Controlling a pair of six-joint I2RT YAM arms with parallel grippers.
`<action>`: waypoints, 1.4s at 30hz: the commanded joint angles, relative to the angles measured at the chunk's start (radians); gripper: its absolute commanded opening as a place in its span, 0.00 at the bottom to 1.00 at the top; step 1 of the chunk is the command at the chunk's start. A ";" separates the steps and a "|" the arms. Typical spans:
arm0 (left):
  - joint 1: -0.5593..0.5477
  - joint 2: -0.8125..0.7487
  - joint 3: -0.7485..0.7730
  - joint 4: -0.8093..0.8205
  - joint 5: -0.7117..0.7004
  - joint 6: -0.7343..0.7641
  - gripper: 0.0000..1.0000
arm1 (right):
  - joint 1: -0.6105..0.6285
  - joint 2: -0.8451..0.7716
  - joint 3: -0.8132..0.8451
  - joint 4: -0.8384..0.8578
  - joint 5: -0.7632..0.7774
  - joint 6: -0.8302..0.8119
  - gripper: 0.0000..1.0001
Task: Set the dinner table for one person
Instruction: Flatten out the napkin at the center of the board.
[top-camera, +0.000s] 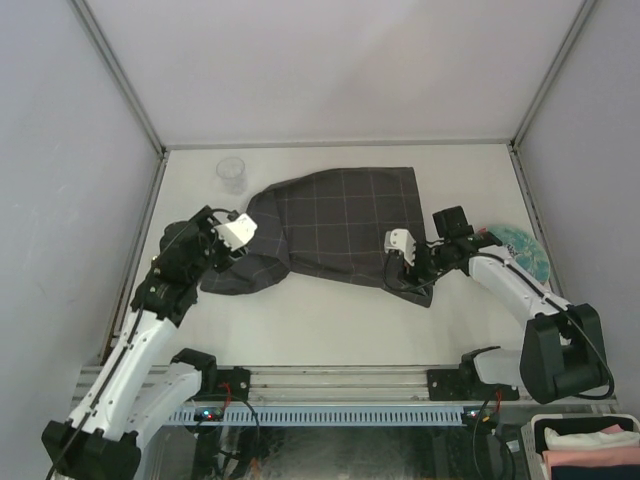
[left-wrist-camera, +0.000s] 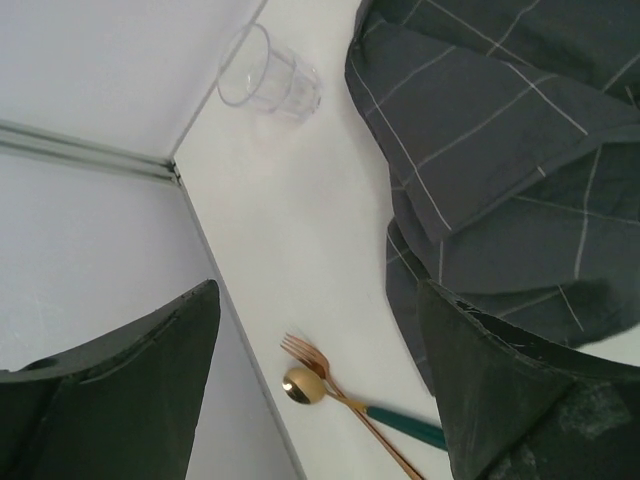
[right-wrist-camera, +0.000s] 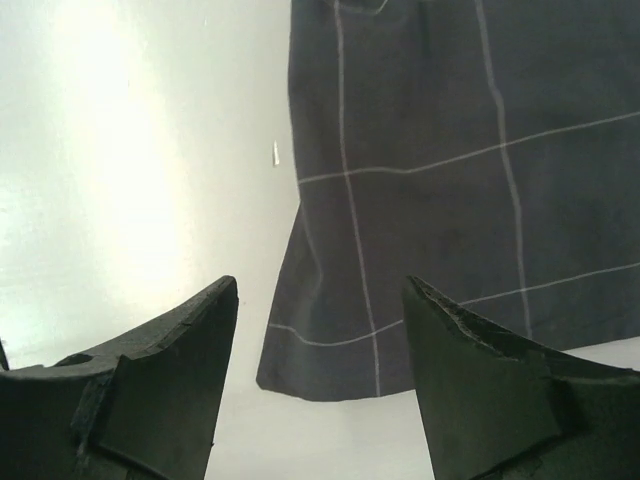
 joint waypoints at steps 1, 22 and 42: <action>0.001 -0.094 -0.075 -0.042 -0.029 -0.058 0.83 | 0.039 -0.009 -0.044 -0.011 0.089 -0.098 0.66; 0.007 -0.248 -0.121 -0.116 -0.051 -0.102 0.84 | 0.155 0.158 -0.138 0.141 0.343 -0.152 0.52; 0.004 -0.314 -0.224 -0.158 0.012 0.034 0.84 | 0.120 -0.191 -0.041 -0.135 0.212 0.003 0.00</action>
